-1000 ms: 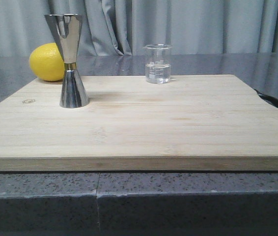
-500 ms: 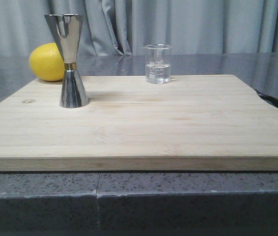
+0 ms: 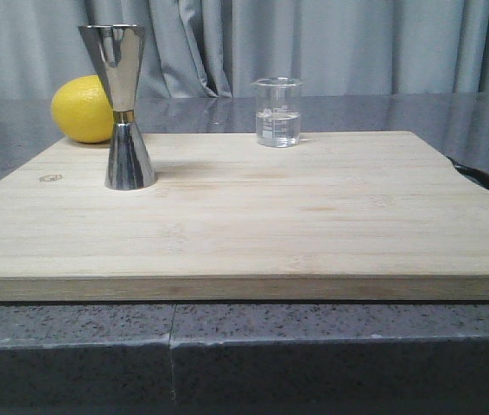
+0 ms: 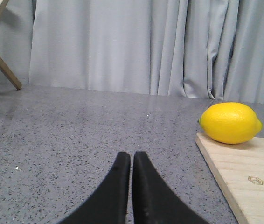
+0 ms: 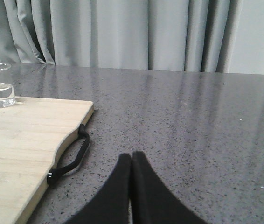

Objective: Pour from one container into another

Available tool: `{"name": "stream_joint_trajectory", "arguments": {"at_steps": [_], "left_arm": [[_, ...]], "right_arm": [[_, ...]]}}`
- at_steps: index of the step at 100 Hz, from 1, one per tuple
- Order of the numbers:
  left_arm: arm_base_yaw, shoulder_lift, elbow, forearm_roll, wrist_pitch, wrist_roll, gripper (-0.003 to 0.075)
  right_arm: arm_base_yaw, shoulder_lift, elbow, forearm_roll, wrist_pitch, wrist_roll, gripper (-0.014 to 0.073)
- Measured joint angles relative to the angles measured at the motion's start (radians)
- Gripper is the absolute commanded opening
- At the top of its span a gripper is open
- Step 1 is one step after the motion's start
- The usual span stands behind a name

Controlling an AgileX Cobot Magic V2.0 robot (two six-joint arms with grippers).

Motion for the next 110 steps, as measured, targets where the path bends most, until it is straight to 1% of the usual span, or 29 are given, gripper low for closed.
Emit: {"name": "stream_joint_trajectory", "arguments": {"at_steps": [13,30,52,86,110], "left_arm": [[0.000,0.000,0.000,0.000,0.000,0.000,-0.0019],[0.000,0.000,0.000,0.000,-0.011,0.000,-0.0019],[0.000,0.000,0.000,0.000,-0.040,0.000,-0.0019],[0.000,0.000,0.000,0.000,-0.042,0.000,-0.0019],[0.000,0.000,0.000,0.000,-0.042,0.000,-0.0019]], "right_arm": [[0.000,0.000,0.000,0.000,-0.005,0.000,-0.0069],[0.000,0.000,0.000,0.000,-0.050,0.000,-0.0069],[0.000,0.000,0.000,0.000,-0.055,0.002,-0.0069],[0.000,0.000,0.000,0.000,-0.055,0.002,-0.0069],[0.000,0.000,0.000,0.046,-0.055,0.002,-0.0069]]}}
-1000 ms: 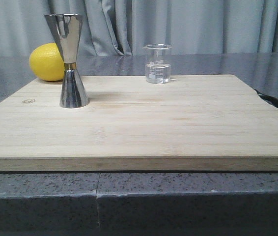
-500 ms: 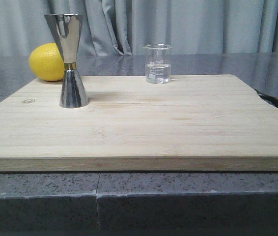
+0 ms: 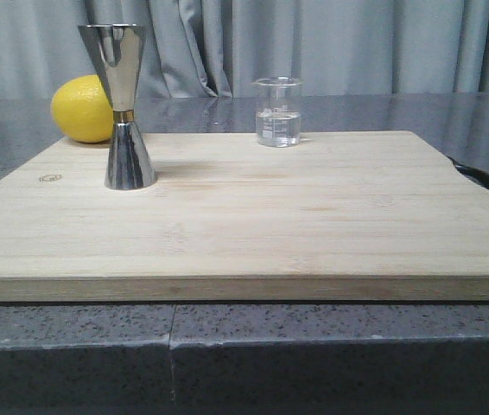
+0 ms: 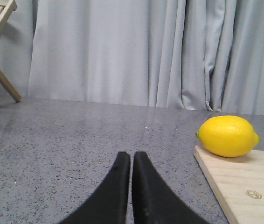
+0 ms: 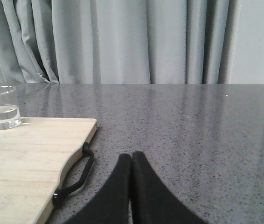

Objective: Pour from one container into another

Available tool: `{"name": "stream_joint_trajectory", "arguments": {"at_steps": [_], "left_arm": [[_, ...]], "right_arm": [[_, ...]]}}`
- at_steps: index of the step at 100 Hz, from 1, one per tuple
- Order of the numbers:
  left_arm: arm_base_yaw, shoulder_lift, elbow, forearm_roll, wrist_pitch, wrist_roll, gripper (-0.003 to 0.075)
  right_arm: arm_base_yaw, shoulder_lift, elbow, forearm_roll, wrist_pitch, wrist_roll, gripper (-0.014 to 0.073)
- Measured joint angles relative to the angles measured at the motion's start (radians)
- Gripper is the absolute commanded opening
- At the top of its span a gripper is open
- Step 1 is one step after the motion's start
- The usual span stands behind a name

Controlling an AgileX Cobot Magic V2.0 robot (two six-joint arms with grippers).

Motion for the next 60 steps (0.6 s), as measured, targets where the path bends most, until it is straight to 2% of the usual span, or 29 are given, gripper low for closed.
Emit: {"name": "stream_joint_trajectory", "arguments": {"at_steps": [26,35,46,60], "left_arm": [[0.000,0.000,0.000,-0.042,-0.002,-0.009,-0.0019],[0.000,0.000,0.000,-0.094,0.003,-0.043,-0.0019],[0.000,0.000,-0.030,-0.133,0.111,-0.063,-0.0019],[0.000,0.015,-0.165,-0.165,0.270,-0.063,-0.0019]], "right_arm": [[0.000,0.000,0.000,0.015,0.005,0.000,-0.0069],[0.000,0.000,-0.016,0.020,0.077,0.000,-0.0069],[0.000,0.000,-0.089,0.033,0.189,0.000,-0.0069],[0.000,0.025,-0.221,0.042,0.311,0.000,-0.0069]]}}
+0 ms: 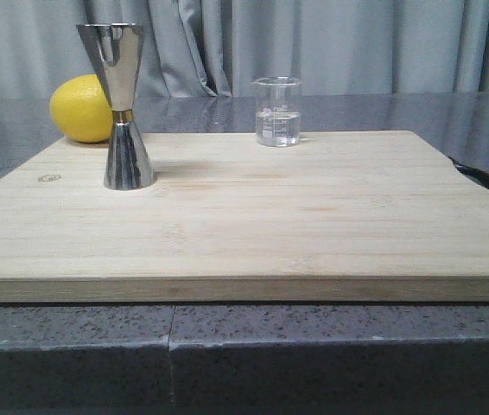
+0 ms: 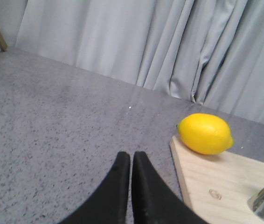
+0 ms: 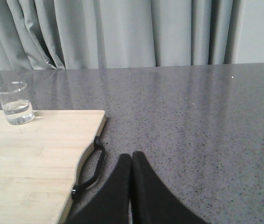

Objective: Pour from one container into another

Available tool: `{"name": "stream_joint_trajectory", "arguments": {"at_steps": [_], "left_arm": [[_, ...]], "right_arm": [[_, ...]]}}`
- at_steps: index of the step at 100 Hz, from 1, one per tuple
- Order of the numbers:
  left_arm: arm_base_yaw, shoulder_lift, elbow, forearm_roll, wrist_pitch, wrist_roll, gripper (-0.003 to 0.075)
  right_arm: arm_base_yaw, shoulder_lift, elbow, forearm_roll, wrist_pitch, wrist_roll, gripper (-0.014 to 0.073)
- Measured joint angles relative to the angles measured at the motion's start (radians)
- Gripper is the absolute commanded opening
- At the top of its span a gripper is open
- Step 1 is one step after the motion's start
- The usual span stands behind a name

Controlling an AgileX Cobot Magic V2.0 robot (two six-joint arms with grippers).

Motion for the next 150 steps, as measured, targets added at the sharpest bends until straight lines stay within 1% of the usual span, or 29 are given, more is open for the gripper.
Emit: {"name": "stream_joint_trajectory", "arguments": {"at_steps": [12,29,38,43,50,57,58,65,69,76,77,79,84,89,94,106,115,124,134,141,150], "left_arm": [[0.000,0.082,-0.134,-0.013,0.072,0.047,-0.0019],[0.000,0.245,-0.295,-0.056,0.155,0.118,-0.0019],[0.000,0.320,-0.343,-0.088,0.183,0.160,-0.0018],[0.000,0.364,-0.361,-0.107,0.191,0.192,-0.0018],[0.000,0.413,-0.377,-0.141,0.196,0.247,-0.0017],[0.000,0.454,-0.382,-0.191,0.196,0.322,0.0004],[0.000,0.458,-0.384,-0.203,0.194,0.330,0.0009],[0.000,0.494,-0.383,-0.275,0.193,0.427,0.0088],[0.000,0.514,-0.383,-0.325,0.190,0.492,0.0157],[0.000,0.548,-0.383,-0.418,0.188,0.602,0.0292],[0.000,0.551,-0.383,-0.428,0.188,0.613,0.0319],[0.000,0.561,-0.383,-0.460,0.188,0.644,0.0347],[0.000,0.583,-0.383,-0.538,0.188,0.717,0.0445],[0.000,0.606,-0.383,-0.618,0.194,0.794,0.0507],[0.000,0.629,-0.383,-0.699,0.203,0.888,0.0538],[0.000,0.696,-0.383,-0.900,0.234,1.072,0.0539],[0.000,0.750,-0.383,-1.051,0.263,1.228,0.0539],[0.000,0.815,-0.377,-1.203,0.286,1.396,0.0539],[0.000,0.901,-0.368,-1.378,0.323,1.620,0.0539],[0.000,0.963,-0.366,-1.475,0.364,1.748,0.0539],[0.000,1.036,-0.366,-1.558,0.439,1.889,0.0538]], "right_arm": [[0.000,0.095,-0.103,0.002,0.064,0.000,-0.0069],[0.000,0.256,-0.216,0.004,0.085,0.000,-0.0069],[0.000,0.335,-0.252,0.004,0.085,0.000,-0.0050],[0.000,0.373,-0.267,0.004,0.085,0.000,-0.0023],[0.000,0.420,-0.279,0.004,0.079,0.000,0.0053],[0.000,0.463,-0.284,0.006,0.062,0.000,0.0171],[0.000,0.467,-0.284,0.006,0.062,0.000,0.0199],[0.000,0.501,-0.285,0.008,0.039,0.000,0.0342],[0.000,0.522,-0.285,0.013,0.025,0.000,0.0417],[0.000,0.553,-0.285,0.029,-0.002,0.000,0.0489],[0.000,0.556,-0.285,0.035,-0.005,0.000,0.0493],[0.000,0.562,-0.285,0.040,-0.014,0.000,0.0496],[0.000,0.582,-0.285,0.058,-0.034,0.000,0.0497],[0.000,0.606,-0.285,0.069,-0.052,0.000,0.0497],[0.000,0.627,-0.285,0.074,-0.068,0.000,0.0497],[0.000,0.685,-0.285,0.079,-0.102,0.000,0.0497],[0.026,0.737,-0.285,0.079,-0.136,0.000,0.0497],[0.080,0.789,-0.285,0.079,-0.191,0.000,0.0497],[0.155,0.849,-0.285,0.079,-0.273,0.000,0.0497],[0.206,0.891,-0.285,0.079,-0.333,0.000,0.0497],[0.259,0.943,-0.285,0.075,-0.399,0.000,0.0497]]}}
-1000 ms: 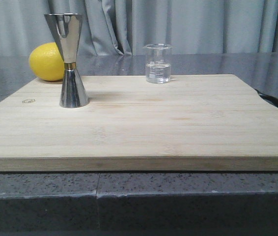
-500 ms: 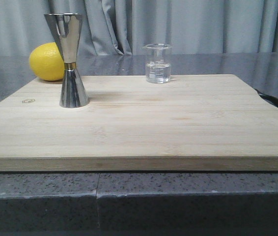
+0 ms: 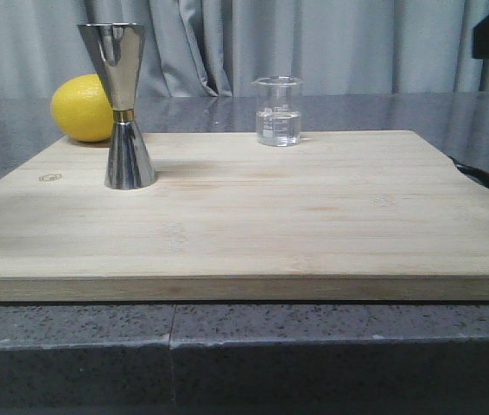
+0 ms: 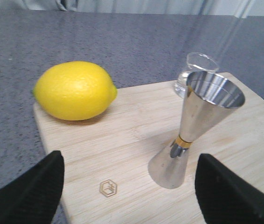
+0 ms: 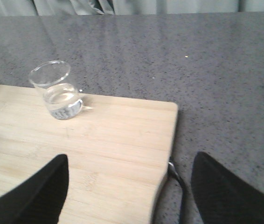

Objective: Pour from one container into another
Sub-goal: 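Move the left gripper to the steel jigger and close around it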

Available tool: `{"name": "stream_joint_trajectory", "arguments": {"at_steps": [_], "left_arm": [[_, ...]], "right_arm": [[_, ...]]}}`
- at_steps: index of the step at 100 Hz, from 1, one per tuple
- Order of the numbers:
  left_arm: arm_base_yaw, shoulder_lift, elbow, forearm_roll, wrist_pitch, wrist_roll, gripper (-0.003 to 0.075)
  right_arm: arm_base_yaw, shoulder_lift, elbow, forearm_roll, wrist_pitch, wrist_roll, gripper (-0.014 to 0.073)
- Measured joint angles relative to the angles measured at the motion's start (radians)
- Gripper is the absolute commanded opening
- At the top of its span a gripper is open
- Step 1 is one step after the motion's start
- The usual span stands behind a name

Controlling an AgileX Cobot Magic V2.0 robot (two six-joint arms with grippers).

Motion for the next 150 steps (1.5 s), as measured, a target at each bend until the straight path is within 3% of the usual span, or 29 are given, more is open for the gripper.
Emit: {"name": "stream_joint_trajectory", "arguments": {"at_steps": [21,45,104,132,150], "left_arm": [[0.000,0.188,0.000,-0.083,0.188,0.253,0.0537],[0.000,0.394,-0.041,-0.089,0.377,0.379,0.0537],[-0.145,0.624,-0.287,-0.097,0.403,0.473,0.0530],[-0.155,0.676,-0.294,-0.097,0.405,0.475,0.0381],[-0.155,0.676,-0.294,-0.097,0.433,0.477,0.0227]], "right_arm": [[0.043,0.103,0.000,-0.014,-0.093,0.000,0.0497],[0.045,0.148,-0.001,-0.014,-0.146,0.000,0.0497],[0.045,0.148,-0.001,-0.040,-0.212,0.000,0.0497],[0.045,0.148,-0.001,-0.040,-0.214,0.000,0.0497],[0.045,0.148,-0.001,-0.040,-0.216,0.000,0.0497]]}}
